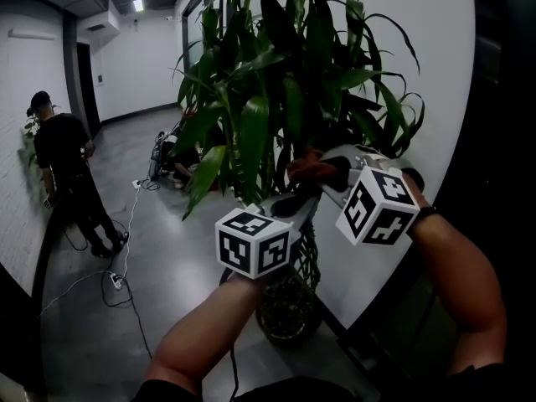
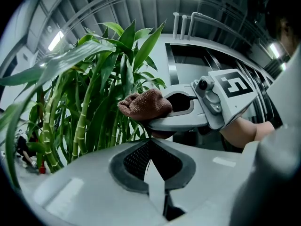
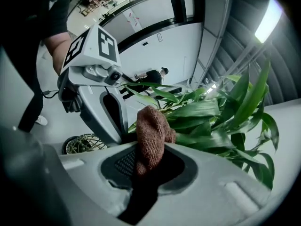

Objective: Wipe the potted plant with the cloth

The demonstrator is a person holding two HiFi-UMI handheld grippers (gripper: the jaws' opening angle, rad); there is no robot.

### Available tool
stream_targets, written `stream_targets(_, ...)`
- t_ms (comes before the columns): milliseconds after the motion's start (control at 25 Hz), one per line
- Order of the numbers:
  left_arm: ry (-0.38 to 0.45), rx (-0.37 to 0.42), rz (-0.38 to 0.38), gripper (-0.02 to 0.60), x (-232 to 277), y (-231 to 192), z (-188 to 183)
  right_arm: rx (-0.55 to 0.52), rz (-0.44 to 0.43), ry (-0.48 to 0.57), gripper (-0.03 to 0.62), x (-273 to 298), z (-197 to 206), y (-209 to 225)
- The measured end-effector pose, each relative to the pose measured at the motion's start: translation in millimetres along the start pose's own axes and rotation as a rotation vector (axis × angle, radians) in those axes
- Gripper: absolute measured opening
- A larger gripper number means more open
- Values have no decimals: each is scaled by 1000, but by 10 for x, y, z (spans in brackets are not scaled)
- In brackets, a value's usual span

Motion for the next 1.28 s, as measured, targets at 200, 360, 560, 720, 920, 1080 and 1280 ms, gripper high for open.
stream_targets(200,0,3,-5,23,-5,-21,0,-11,-42,-14,66,-62,-39,-116)
stream_targets(360,-5,7,6,28,-16,5,36,0,-72,-26,66,-85,-40,-245)
stream_targets(560,-35,13,51,54,-87,54,113,32,-69,-40,66,-142,-42,-382)
stream_targets(720,-51,8,81,90,-254,99,210,74,-66,-53,66,-175,-35,-572)
stream_targets(920,-87,6,122,89,-560,262,538,244,-11,5,66,-236,13,-1004)
stream_targets(1080,-125,13,107,68,-801,432,814,437,19,87,66,-333,90,-1478)
stream_targets(1280,-124,-78,-16,18,-1181,526,1012,799,69,254,66,-580,253,-1942)
Point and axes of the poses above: the fingertips, and each gripper's own axes: x forward along the fingers, y to its right, z out of its underside, the point moved 6 cm from there along -x, backward along the fingers, and after that the axes turned 10 degrees about y, right-handed, at the moved point
